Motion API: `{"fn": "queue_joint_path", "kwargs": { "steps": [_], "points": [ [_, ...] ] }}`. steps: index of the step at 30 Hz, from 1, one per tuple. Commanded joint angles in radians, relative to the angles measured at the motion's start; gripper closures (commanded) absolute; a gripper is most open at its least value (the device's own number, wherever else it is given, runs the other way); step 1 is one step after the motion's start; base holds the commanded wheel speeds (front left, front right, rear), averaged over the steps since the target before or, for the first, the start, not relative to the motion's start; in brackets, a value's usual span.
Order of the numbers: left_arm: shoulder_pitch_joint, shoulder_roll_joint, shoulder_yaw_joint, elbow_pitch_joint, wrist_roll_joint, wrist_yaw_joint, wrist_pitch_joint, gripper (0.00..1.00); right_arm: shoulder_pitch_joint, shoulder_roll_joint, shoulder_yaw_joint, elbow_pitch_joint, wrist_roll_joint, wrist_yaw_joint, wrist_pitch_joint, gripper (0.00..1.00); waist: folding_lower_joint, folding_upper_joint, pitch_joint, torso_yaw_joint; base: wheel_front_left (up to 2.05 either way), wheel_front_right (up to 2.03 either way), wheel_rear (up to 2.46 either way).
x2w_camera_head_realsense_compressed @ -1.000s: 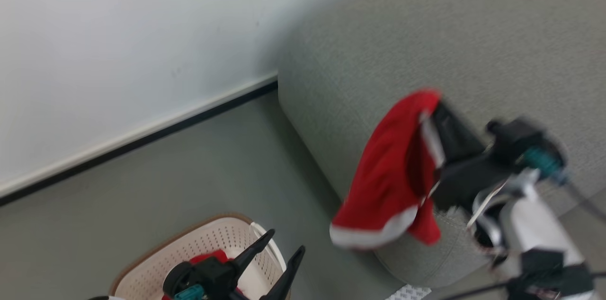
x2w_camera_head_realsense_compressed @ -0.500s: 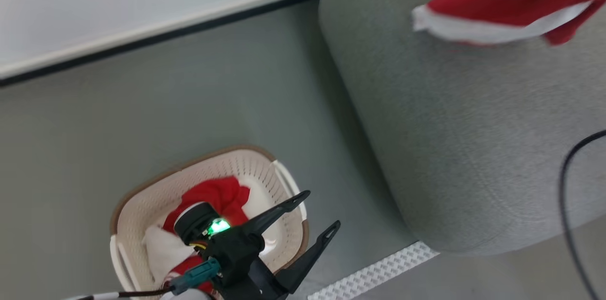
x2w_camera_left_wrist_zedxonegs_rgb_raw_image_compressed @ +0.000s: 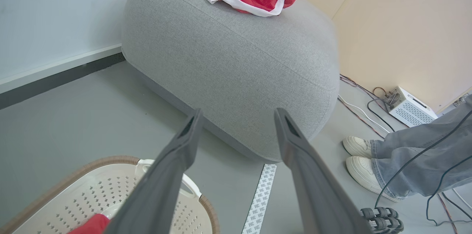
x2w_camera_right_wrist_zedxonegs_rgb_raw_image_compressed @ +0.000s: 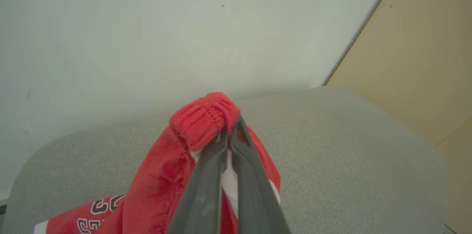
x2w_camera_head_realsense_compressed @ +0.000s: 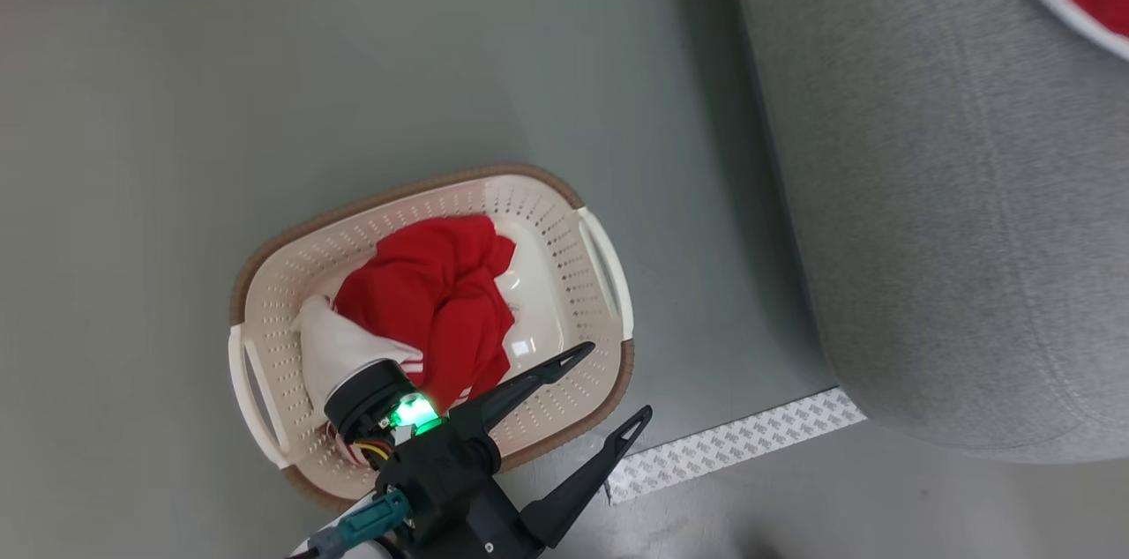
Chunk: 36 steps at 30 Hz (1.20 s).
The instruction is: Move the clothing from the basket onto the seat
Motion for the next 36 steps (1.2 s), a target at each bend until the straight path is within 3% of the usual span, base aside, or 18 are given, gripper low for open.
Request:
{"fn": "queue_joint_path", "kwargs": {
  "steps": [1, 2, 3, 12, 16, 20, 27, 32, 36],
  "points": [
    [-0.001, 0.008, -0.003, -0.007, 0.004, -0.005, 0.005, 0.00, 0.026, 0.013, -0.003, 0.024, -0.038, 0.000, -0.009, 0.90, -0.0002, -0.0003, 0.059, 0.035, 0.00, 0.00, 0.00],
    [-0.003, 0.010, -0.007, -0.007, 0.008, -0.006, 0.007, 0.00, 0.037, 0.018, -0.007, 0.041, -0.066, 0.000, -0.014, 0.65, -0.0002, -0.0003, 0.060, 0.035, 0.00, 0.00, 0.00],
    [-0.004, 0.009, -0.012, -0.006, 0.008, -0.007, 0.008, 0.00, 0.045, 0.029, -0.017, 0.059, -0.087, 0.000, -0.011, 0.00, -0.0002, -0.0003, 0.060, 0.035, 0.00, 0.00, 0.00],
    [-0.010, -0.005, -0.017, 0.028, -0.004, -0.003, -0.021, 0.00, 0.135, 0.157, -0.028, 0.023, -0.269, 0.000, 0.024, 0.00, -0.0002, -0.0003, 0.007, 0.035, 0.00, 0.00, 0.00],
    [0.002, -0.030, -0.027, 0.076, -0.019, -0.007, -0.059, 0.00, 0.175, 0.161, 0.005, 0.014, -0.294, 0.000, 0.024, 0.00, -0.0002, -0.0003, -0.075, 0.047, 0.00, 0.00, 0.00],
    [0.033, -0.052, -0.022, 0.147, -0.041, 0.003, -0.101, 0.00, 0.223, 0.146, 0.061, 0.038, -0.255, 0.000, -0.018, 0.00, -0.0002, -0.0003, -0.182, 0.063, 0.00, 0.00, 0.00],
    [0.097, -0.076, 0.009, 0.274, -0.079, 0.040, -0.156, 0.00, 0.344, 0.124, 0.163, 0.048, -0.077, 0.000, -0.103, 0.00, -0.0002, -0.0003, -0.362, 0.101, 0.00, 0.00, 0.00],
    [0.166, -0.086, 0.076, 0.354, -0.101, 0.101, -0.181, 0.00, 0.513, 0.121, 0.220, -0.055, 0.022, 0.000, -0.127, 0.00, -0.0002, -0.0003, -0.498, 0.147, 0.00, 0.00, 0.00],
    [0.219, -0.072, 0.128, 0.394, -0.095, 0.146, -0.188, 0.00, 0.671, 0.176, 0.198, -0.170, 0.050, 0.000, -0.134, 0.00, -0.0002, -0.0003, -0.581, 0.187, 0.00, 0.00, 0.00]
  ]
}}
